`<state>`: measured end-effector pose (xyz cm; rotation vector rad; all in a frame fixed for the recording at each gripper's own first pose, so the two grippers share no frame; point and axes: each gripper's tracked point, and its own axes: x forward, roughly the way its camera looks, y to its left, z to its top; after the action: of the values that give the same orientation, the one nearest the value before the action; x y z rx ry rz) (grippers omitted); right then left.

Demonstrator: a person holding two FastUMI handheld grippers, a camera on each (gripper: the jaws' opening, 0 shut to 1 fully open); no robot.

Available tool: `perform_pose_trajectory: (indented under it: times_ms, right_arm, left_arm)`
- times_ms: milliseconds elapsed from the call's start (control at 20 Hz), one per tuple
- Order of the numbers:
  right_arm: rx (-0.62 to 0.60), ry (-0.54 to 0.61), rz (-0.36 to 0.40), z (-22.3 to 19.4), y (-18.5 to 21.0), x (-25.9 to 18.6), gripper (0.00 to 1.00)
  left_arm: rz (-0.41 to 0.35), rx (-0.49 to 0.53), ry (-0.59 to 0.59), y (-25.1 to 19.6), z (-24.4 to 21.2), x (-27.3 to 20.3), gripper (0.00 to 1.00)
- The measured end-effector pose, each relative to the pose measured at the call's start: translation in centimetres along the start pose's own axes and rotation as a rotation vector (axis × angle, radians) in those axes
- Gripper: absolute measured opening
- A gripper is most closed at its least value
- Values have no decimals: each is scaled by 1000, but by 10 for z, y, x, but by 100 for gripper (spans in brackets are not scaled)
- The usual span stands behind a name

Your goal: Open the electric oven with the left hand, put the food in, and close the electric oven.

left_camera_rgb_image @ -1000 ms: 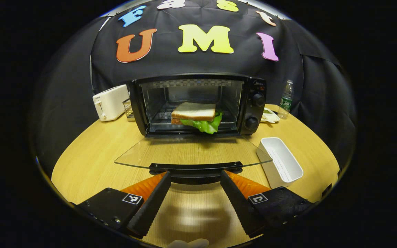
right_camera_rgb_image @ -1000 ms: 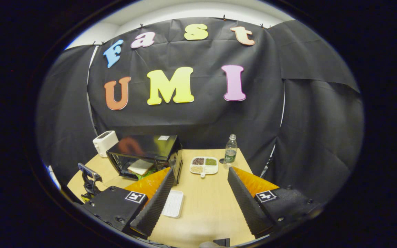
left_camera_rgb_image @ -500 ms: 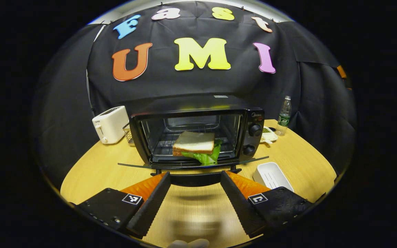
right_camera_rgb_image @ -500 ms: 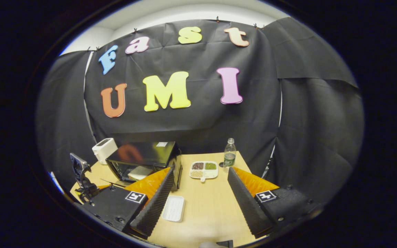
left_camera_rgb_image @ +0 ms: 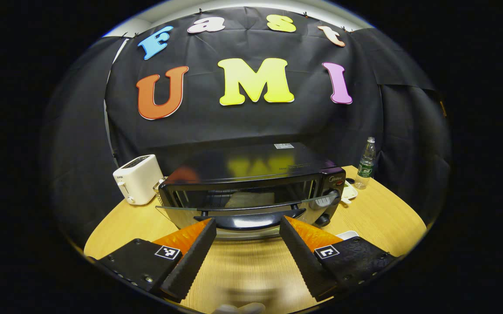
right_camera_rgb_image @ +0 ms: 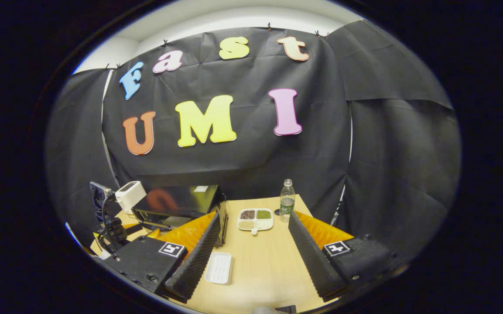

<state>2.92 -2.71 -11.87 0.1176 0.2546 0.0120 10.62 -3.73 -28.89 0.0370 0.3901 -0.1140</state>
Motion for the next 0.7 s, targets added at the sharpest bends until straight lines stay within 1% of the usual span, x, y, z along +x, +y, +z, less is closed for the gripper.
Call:
perform_pose_trajectory:
  times_ms: [200,350,500,650,700]
  right_arm:
    - [2,-7,3,2,2,-1,96]
    - [-6,-16,6,5,4,-4,96]
    - [-6,-35,19,13,10,-6,96]
    - [-8,-64,41,23,20,-10,96]
    - [-6,-73,49,27,24,-12,100]
  left_arm:
    - [-5,5,-16,-2,7,-1,96]
    - [3,7,-28,0,13,-11,96]
    - [-7,-21,-44,-6,26,-32,96]
    - [-7,-30,-83,-5,51,-58,96]
    - [-1,-25,-99,-4,61,-68,96]
